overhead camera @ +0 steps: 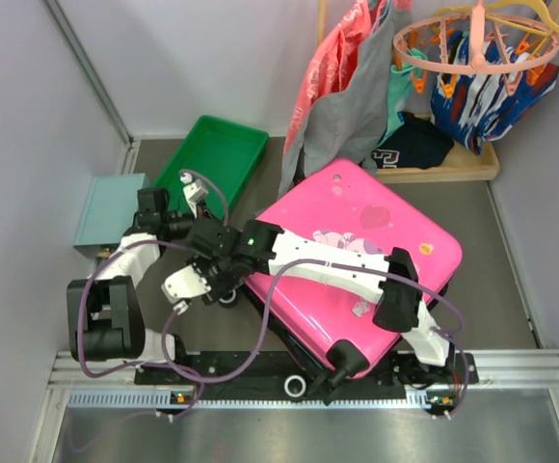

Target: Open, take out, and arrange the luggage

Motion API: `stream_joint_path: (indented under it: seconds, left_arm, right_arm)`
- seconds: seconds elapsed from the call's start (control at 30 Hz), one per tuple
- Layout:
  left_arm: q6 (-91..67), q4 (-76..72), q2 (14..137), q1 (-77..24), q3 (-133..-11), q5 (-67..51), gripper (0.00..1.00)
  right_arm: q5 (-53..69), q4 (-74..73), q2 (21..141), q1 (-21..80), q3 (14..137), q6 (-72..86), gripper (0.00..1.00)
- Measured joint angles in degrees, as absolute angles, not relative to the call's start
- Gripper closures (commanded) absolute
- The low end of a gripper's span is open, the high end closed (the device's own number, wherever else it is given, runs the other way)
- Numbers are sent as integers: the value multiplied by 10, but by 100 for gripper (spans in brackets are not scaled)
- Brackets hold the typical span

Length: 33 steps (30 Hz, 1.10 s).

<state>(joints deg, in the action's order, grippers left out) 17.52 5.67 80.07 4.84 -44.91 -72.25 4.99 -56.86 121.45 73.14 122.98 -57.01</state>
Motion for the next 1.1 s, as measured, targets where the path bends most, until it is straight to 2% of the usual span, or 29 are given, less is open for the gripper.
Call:
stream_joint_path:
  seconds: [0.3,0.67,0.77,1.1]
  left_arm:
    - [149,73,791,34,-449,-741,100]
    - [114,26,814,-43,-458,-698,100]
    - [91,-6,844,-55,-472,-686,100]
    - [89,-170,931,-102,-540,-565,100]
  right_arm:
    - [98,-612,1185,795,1230,-579,100]
    - [110,-615,1175,805,1222,-579,100]
    - [104,-613,1175,805,1222,-576,100]
    - [249,-712,1150,890,1223,-514,100]
